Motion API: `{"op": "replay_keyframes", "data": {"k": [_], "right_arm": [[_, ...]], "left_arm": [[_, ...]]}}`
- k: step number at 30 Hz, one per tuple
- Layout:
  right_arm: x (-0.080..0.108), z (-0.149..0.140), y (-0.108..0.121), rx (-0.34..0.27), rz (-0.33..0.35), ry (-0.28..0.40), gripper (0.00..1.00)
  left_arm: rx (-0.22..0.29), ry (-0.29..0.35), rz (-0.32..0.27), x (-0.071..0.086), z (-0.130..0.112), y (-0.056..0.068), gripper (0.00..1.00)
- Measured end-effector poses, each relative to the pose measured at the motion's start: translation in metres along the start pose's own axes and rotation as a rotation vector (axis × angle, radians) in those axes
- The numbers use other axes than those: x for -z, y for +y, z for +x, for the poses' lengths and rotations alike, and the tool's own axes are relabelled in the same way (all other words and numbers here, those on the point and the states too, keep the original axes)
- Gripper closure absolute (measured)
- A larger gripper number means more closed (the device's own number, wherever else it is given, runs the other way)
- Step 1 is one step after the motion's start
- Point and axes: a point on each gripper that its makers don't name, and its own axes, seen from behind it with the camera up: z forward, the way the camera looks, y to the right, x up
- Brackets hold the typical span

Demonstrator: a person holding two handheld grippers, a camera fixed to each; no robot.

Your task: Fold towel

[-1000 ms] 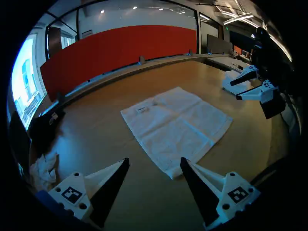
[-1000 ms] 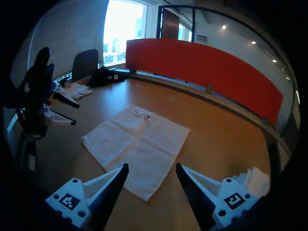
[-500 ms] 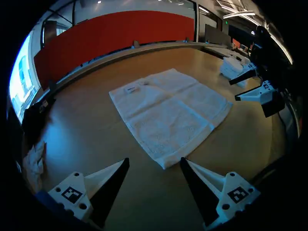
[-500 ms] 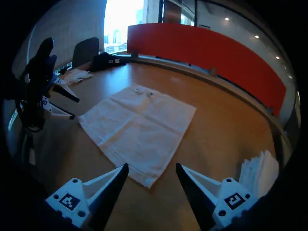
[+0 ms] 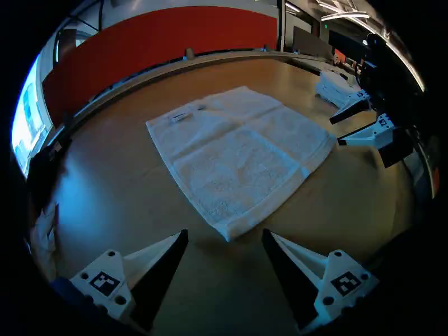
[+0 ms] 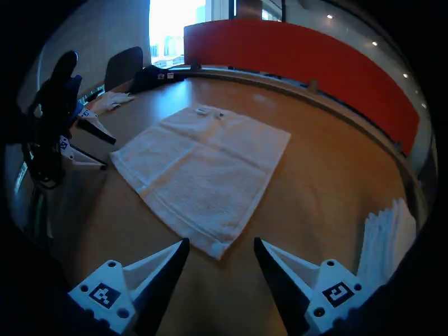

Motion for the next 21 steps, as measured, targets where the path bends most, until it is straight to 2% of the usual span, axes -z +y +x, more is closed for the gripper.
{"op": "replay_keyframes", "data": {"k": [5,8,14,21], "right_arm": [[-0.001,-0.005,0.0,0.001,0.007,-0.01,0.2],[-0.002,-0.008,-0.001,-0.003,0.011,-0.017,0.26],[-0.006,-0.01,-0.004,-0.019,0.024,-0.025,0.37],[-0.006,-0.011,-0.004,-0.019,0.026,-0.022,0.41]], "left_arm": [[-0.005,-0.003,-0.008,-0.002,-0.001,0.004,0.03],[0.0,-0.005,-0.021,-0.004,-0.001,0.007,0.09],[0.024,-0.009,-0.005,-0.005,-0.001,0.005,0.2],[0.031,-0.015,0.002,-0.005,-0.002,0.006,0.27]]}}
